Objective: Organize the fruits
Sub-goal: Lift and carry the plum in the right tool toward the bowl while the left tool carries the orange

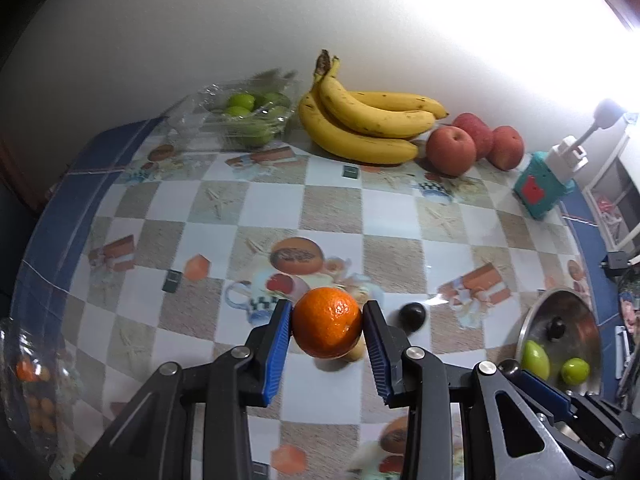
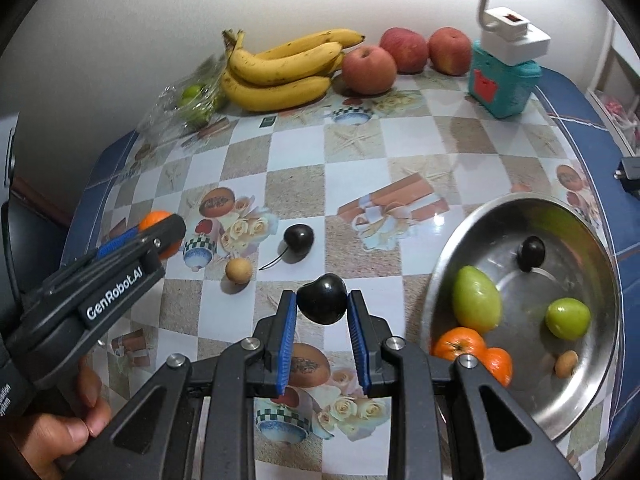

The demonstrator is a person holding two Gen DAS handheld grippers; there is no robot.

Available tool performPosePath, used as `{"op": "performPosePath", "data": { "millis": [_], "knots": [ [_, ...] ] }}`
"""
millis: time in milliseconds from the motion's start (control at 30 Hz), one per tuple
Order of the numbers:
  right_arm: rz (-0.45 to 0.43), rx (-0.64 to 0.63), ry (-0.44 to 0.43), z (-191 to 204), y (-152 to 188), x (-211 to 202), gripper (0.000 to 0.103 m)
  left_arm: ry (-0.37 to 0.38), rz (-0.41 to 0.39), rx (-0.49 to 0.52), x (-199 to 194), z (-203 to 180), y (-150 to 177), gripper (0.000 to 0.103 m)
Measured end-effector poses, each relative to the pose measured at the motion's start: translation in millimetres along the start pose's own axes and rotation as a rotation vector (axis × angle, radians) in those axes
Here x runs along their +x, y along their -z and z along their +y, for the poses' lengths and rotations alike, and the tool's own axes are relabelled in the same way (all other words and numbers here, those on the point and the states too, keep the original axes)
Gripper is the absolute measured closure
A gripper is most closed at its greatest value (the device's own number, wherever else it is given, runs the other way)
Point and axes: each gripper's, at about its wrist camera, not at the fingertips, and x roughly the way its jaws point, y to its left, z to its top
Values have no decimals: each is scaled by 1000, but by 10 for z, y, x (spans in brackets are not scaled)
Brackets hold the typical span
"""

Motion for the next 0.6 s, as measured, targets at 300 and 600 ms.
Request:
{"op": "performPosePath", "data": {
  "millis": [300, 600],
  "knots": [
    [-34, 62, 48, -327, 9, -165, 76, 75, 20, 25, -28, -272, 68, 64],
    [-47, 140, 89, -710, -19, -245, 76, 117, 8, 59, -134, -578, 126, 64]
  ]
}}
